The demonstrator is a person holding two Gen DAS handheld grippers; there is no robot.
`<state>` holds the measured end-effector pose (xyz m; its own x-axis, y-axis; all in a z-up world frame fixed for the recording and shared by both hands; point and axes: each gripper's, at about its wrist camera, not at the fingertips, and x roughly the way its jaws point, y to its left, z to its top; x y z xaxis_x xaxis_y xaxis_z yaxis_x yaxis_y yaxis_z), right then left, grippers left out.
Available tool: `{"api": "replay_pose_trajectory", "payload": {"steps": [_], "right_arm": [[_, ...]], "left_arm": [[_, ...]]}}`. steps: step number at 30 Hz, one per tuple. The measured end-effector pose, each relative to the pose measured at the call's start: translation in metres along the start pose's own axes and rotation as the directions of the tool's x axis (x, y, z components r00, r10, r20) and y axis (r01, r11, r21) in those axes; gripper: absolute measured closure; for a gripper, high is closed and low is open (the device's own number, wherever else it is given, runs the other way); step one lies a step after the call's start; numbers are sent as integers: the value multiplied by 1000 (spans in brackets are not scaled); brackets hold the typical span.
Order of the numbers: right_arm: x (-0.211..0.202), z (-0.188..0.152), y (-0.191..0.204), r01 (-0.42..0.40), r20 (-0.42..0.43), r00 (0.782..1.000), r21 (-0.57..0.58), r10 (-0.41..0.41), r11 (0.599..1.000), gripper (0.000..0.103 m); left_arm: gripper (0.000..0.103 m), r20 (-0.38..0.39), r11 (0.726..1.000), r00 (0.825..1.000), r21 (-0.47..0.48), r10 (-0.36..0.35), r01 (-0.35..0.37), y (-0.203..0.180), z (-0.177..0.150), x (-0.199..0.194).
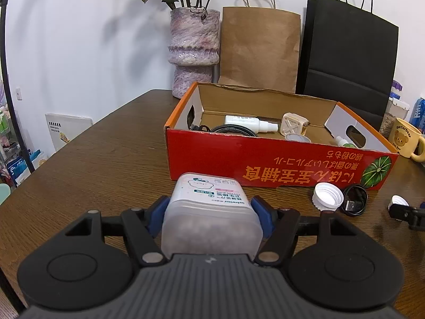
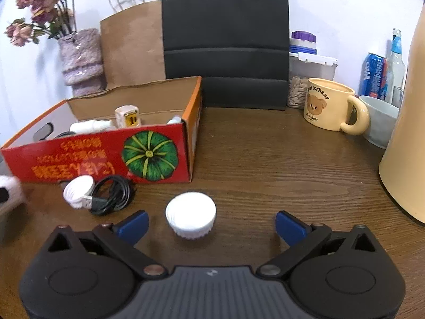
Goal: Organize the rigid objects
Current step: 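Grasp the white round lid with the right tool while the left tool holds the container, then lift the container with the left tool while the right tool lifts the lid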
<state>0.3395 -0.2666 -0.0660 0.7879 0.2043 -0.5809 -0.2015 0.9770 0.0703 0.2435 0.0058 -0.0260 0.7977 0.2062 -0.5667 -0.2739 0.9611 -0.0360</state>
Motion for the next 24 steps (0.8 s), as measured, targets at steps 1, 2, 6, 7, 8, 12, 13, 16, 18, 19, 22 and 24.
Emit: {"api": "replay_pose_trajectory", "payload": {"steps": [1, 2, 6, 7, 8, 12, 13, 16, 18, 19, 22, 24], "right_arm": [[1, 1, 1, -3, 1, 1000, 3, 3, 1000, 4], [3, 2, 3, -8, -3, 1000, 1, 8, 1000, 10], [4, 1, 13, -17, -14, 1000, -38, 16, 999, 38], [3, 1, 15, -24, -10, 1000, -47, 24, 999, 43], [2, 0, 16, -27, -7, 1000, -51, 27, 998, 51], [-1, 0, 15, -38, 3, 999, -38, 38, 999, 64], [-2, 0, 14, -40, 5, 999, -34, 40, 999, 64], [-6, -1, 14, -32, 22, 999, -29, 32, 999, 64], [-9, -2, 16, -24, 42, 999, -37, 25, 999, 64], [-10, -2, 16, -21, 48, 999, -41, 23, 999, 64], [-13, -3, 17, -22, 60, 998, -45, 25, 999, 64], [-16, -4, 19, -25, 67, 997, -45, 28, 999, 64]], "left_arm": [[34, -2, 1000, 1000, 1, 2, -2, -1, 0, 1], [34, -4, 1000, 1000, 1, 3, -3, -1, 0, 1], [34, -17, 1000, 1000, 0, 9, -9, 0, 0, 4], [34, -19, 1000, 1000, 0, 11, -11, 0, -1, 5], [34, -21, 1000, 1000, -1, 11, -11, 0, 0, 5], [34, -25, 1000, 1000, -1, 12, -12, 0, -1, 7], [34, -28, 1000, 1000, 0, 12, -12, 0, -1, 7], [34, -37, 1000, 999, -3, 9, -9, 1, -1, 8], [34, -42, 1000, 999, -3, 9, -9, 1, -2, 9], [34, -43, 1000, 999, -2, 9, -9, 1, -2, 10], [35, -49, 1000, 999, 4, 12, -12, 0, -3, 11], [34, -47, 1000, 999, 9, 16, -15, -1, -3, 12]]}}
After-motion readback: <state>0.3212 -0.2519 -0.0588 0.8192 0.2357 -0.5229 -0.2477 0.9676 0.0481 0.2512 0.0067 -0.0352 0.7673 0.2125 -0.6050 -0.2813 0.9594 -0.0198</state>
